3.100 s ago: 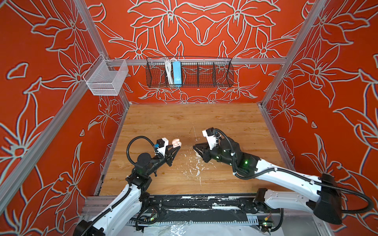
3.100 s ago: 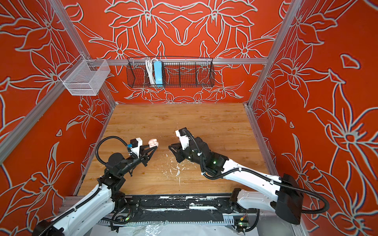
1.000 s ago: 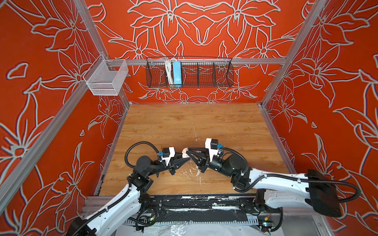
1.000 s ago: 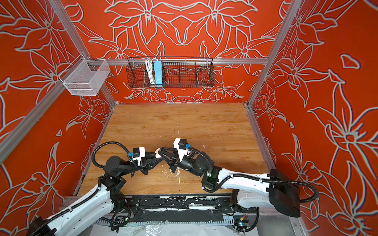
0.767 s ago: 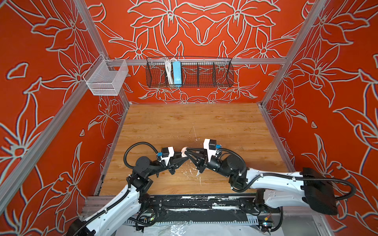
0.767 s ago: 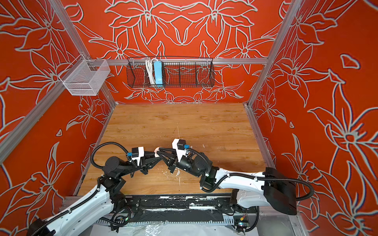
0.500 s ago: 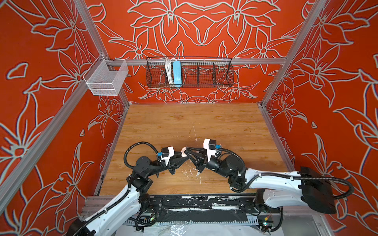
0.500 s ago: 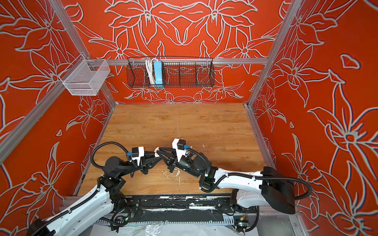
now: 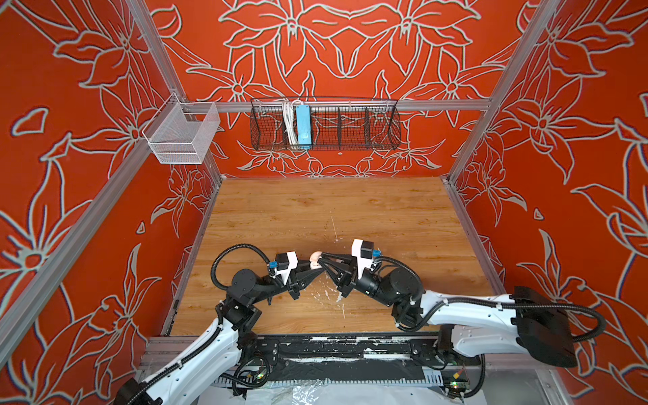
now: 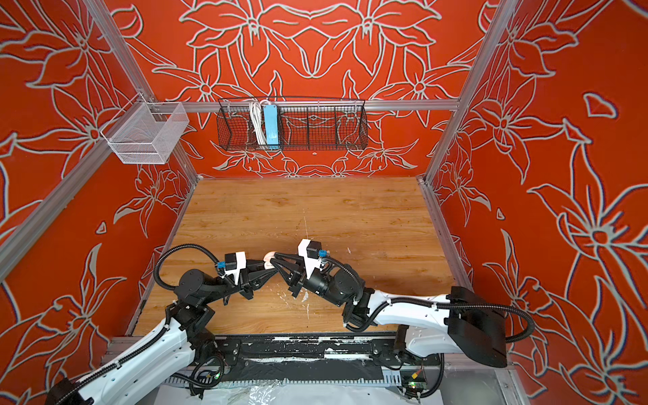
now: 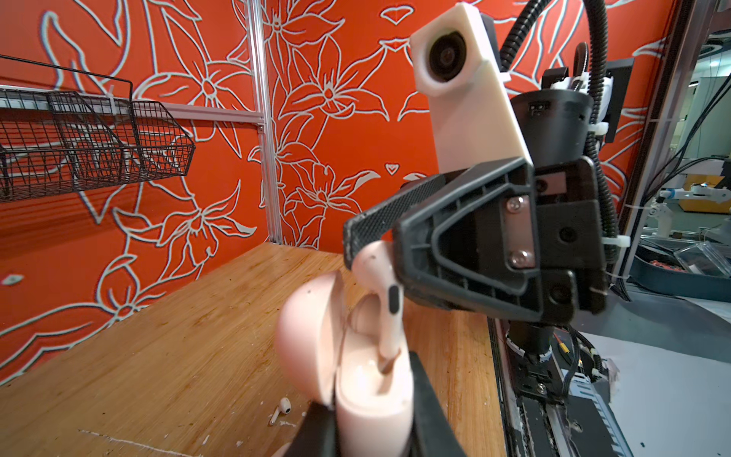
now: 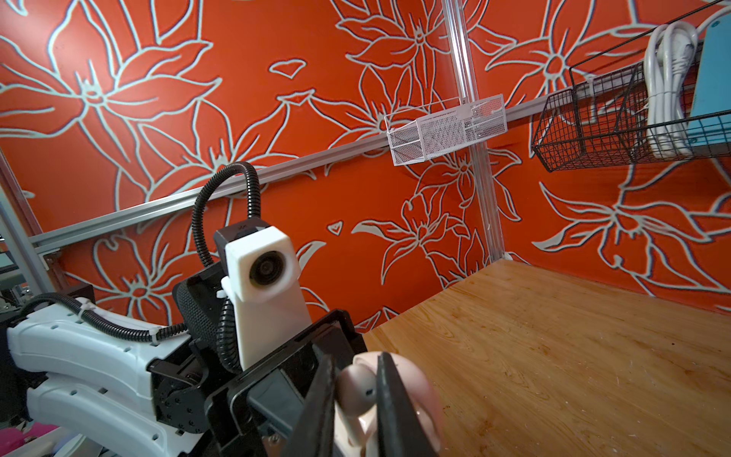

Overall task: Insert wireless bluetooth earbuds into charging case
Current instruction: Insert the wireless bluetooth earbud into the charging case.

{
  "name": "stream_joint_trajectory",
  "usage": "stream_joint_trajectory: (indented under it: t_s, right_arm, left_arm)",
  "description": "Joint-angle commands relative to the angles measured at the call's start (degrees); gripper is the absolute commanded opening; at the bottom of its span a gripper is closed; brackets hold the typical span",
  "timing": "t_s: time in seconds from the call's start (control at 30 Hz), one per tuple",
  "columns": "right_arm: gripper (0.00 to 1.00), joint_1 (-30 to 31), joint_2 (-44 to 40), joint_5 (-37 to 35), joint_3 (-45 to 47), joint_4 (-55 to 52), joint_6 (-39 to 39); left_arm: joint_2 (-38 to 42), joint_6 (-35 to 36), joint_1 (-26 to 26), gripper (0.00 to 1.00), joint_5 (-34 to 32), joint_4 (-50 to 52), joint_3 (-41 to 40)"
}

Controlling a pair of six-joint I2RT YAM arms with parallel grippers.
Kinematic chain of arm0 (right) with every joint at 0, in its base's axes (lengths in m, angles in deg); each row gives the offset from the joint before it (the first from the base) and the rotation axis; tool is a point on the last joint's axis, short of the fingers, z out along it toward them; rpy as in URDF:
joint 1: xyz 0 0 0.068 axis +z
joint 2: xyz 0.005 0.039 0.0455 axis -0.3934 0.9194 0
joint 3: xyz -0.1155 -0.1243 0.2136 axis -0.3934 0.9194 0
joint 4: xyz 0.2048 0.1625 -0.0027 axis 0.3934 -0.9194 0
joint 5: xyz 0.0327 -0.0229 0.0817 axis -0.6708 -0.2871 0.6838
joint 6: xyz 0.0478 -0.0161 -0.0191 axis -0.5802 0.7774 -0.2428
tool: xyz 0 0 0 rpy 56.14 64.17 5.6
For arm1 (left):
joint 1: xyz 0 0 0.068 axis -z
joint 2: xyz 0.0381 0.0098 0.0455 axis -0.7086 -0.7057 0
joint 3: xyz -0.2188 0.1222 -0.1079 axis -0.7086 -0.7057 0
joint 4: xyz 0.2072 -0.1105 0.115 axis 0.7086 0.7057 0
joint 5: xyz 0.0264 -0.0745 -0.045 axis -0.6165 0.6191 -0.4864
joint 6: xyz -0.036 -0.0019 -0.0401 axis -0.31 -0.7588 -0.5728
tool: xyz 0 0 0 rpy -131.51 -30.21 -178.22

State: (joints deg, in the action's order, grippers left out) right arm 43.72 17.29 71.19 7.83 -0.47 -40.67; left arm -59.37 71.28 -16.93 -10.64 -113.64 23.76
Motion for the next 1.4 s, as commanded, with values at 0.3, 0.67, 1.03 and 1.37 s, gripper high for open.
stream_joint_trajectory:
  t_s: [0.3, 0.67, 1.03, 1.37]
  right_arm:
    - [0.05, 0.99, 1.42, -2.27, 0.96, 2.34, -3.35]
    - [0.05, 1.34, 3.34, -1.14, -0.26, 4.5, -6.9]
    - [0.05, 1.67, 4.31, -1.03, -0.96, 5.41, -8.02]
    - [0.1, 1.74, 1.81, -2.64, -2.58, -6.66, -4.94]
  left_arm:
    - [1.97, 0.17, 0.29, 0.0, -1.48, -2.79, -1.0]
    - [2.31, 0.52, 0.29, 0.0, -2.36, -2.7, -1.39]
    - [2.55, 0.52, 0.25, 0.0, -2.71, -2.7, -1.55]
    - [3.25, 0.69, 0.29, 0.0, -2.63, -2.35, -1.53]
